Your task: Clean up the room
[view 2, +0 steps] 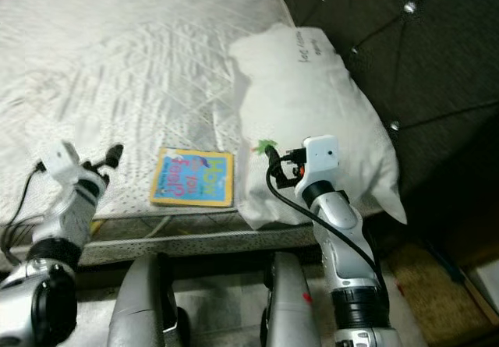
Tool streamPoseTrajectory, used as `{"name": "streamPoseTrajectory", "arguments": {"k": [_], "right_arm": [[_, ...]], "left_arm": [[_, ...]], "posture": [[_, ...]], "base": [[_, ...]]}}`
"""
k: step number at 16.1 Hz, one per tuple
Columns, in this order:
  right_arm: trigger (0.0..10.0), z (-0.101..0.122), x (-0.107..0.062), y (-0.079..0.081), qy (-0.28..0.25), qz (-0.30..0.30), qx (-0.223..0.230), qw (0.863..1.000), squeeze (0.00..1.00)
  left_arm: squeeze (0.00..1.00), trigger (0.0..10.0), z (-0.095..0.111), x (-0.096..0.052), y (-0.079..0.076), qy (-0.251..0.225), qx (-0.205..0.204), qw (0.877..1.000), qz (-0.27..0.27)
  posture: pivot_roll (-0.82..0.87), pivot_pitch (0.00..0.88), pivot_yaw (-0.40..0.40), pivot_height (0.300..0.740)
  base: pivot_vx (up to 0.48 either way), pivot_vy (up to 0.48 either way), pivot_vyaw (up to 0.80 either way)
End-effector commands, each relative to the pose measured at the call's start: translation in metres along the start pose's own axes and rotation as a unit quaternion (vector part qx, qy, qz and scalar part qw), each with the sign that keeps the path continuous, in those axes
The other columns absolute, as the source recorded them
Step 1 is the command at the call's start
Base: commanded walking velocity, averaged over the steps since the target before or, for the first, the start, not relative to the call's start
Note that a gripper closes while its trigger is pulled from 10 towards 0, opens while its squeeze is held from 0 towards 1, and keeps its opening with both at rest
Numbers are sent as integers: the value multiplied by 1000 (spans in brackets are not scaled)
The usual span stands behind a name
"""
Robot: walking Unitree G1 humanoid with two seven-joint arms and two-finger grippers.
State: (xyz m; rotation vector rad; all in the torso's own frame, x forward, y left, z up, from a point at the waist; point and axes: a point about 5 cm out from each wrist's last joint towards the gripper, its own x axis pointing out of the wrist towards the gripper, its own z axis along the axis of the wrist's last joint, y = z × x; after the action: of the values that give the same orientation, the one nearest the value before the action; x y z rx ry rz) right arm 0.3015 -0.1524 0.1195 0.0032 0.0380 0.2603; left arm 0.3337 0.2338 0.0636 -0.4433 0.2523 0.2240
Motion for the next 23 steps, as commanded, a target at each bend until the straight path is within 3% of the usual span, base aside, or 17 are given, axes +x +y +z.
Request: {"name": "streamPoseTrajectory", "arguments": {"k": [1, 4, 5, 6, 7, 8, 15, 22, 23], "right_arm": [[10000, 0, -1, -2, -2, -8, -1, 1000, 0], [10000, 3, -18, -19, -2, -45, -18, 999, 0], [10000, 0, -27, -27, 11, -59, -31, 998, 0], [10000, -1, -37, -32, 18, -66, -38, 997, 0], [10000, 0, -41, -34, 21, -67, -44, 997, 0], [10000, 1, -45, -35, 23, -64, -49, 996, 0], [10000, 12, -72, -42, 44, -75, -70, 994, 0], [10000, 13, -76, -45, 53, -78, -74, 993, 0], [10000, 13, -74, -40, 54, -72, -71, 993, 0]], "left_arm": [[1000, 10000, -6, -1, 5, 12, 6, 1000, 8], [1000, 10000, -13, -3, 9, 22, 20, 1000, -5], [871, 10000, -7, -1, 10, 16, 37, 999, -7], [325, 10000, -5, -1, 9, 14, 34, 999, -13], [204, 10000, -3, -1, 8, 9, 37, 999, -17], [0, 10000, -5, -1, 6, 17, 39, 999, -25], [0, 10000, -49, -9, -3, 119, 41, 991, -53], [0, 10000, -57, -9, -11, 137, 61, 987, -61], [0, 10000, -68, -11, -26, 154, 77, 981, -86]], "posture": [[-58, 0, -7, 566], [-100, 18, -15, 566], [-122, 45, -26, 566], [-145, 85, -44, 566], [-152, 100, -46, 566], [-161, 121, -50, 566], [-259, 225, -79, 566], [-265, 237, -80, 566], [-264, 239, -78, 566]], "base": [[0, 0, 0], [0, 0, 0], [0, 0, 0], [0, 0, 0], [0, 0, 0], [0, 0, 0], [0, 0, 0], [0, 0, 0], [0, 0, 0]]}}
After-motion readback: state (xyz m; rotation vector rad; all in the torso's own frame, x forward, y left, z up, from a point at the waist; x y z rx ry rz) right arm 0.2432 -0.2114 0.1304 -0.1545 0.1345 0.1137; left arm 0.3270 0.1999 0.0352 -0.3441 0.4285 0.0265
